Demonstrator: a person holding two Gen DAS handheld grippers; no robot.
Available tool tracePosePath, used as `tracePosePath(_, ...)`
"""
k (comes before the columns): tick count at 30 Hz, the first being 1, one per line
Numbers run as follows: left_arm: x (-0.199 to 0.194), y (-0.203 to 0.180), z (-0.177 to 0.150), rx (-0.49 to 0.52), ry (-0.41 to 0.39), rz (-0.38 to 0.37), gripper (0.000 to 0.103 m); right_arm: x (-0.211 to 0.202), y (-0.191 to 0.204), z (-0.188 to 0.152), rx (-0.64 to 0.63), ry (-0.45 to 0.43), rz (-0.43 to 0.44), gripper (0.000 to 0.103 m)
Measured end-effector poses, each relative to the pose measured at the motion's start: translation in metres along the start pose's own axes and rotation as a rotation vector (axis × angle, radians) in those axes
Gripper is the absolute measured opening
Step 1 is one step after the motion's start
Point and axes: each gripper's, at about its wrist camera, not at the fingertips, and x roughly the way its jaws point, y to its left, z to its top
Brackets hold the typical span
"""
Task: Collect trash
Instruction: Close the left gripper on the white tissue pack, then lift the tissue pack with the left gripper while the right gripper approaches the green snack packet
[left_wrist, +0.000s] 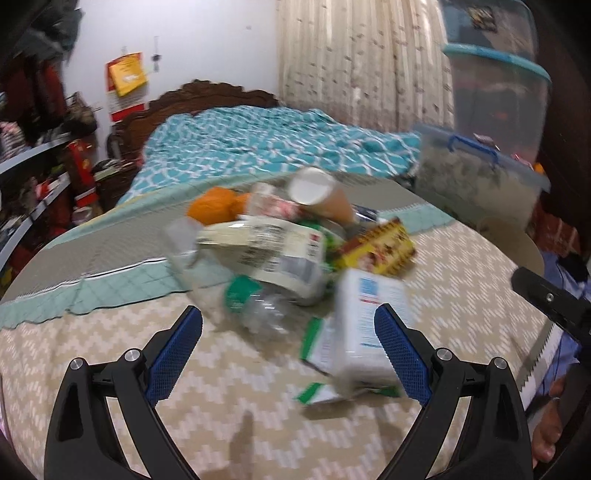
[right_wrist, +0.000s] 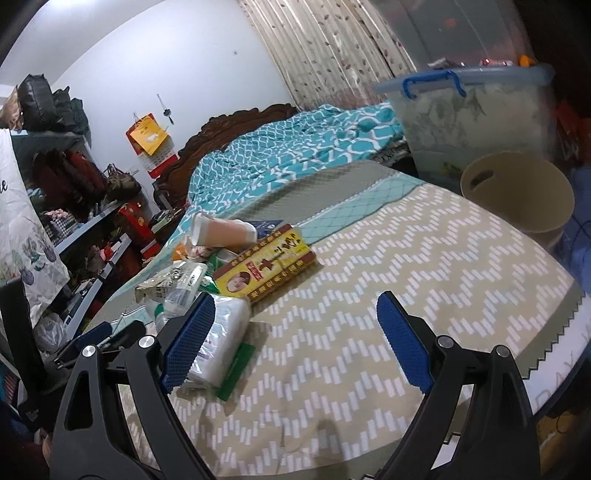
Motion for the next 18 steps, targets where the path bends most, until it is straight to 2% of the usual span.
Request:
tracePosePath(4, 0.015, -0.027, 0.003, 0.048, 0.031, -0.050, 0.090, 0.003, -0.011, 0.000, 0.023, 0.009, 0.004, 0.089)
tracePosePath(10, 0.052, -0.056, -0.001, 0.119, 0.126, -0.048, 0.092, 0.001, -0.019, 0.004, 0.037, 0.001, 0.000, 0.089)
tracePosePath(11, 0.055, -0.055, -0.002, 0.114, 0.142, -0.061, 0.083, 0.002, -0.019, 0.004, 0.038, 0.001, 0.000, 0.089)
tracePosePath(13, 0.057, -0.048, -0.001, 0.097, 0.172, -0.108, 0.057, 0.005, -0.019, 0.005, 0.037, 0.008, 0.002, 0.089)
tracePosePath(15, 0.047, -0.033, 0.003, 0.048, 0.140, -0.126, 0.056, 0.011, -0.016, 0.005, 0.025, 0.028, 0.017, 0.089)
tracePosePath(16, 0.033, -0.019, 0.006, 0.019, 0.098, -0.138, 0.056, 0.013, -0.013, 0.004, 0.015, 0.040, 0.027, 0.089)
tracePosePath(18, 0.017, -0.003, 0.007, 0.003, 0.057, -0.145, 0.056, 0.025, -0.001, 0.000, -0.034, 0.090, 0.056, 0.089)
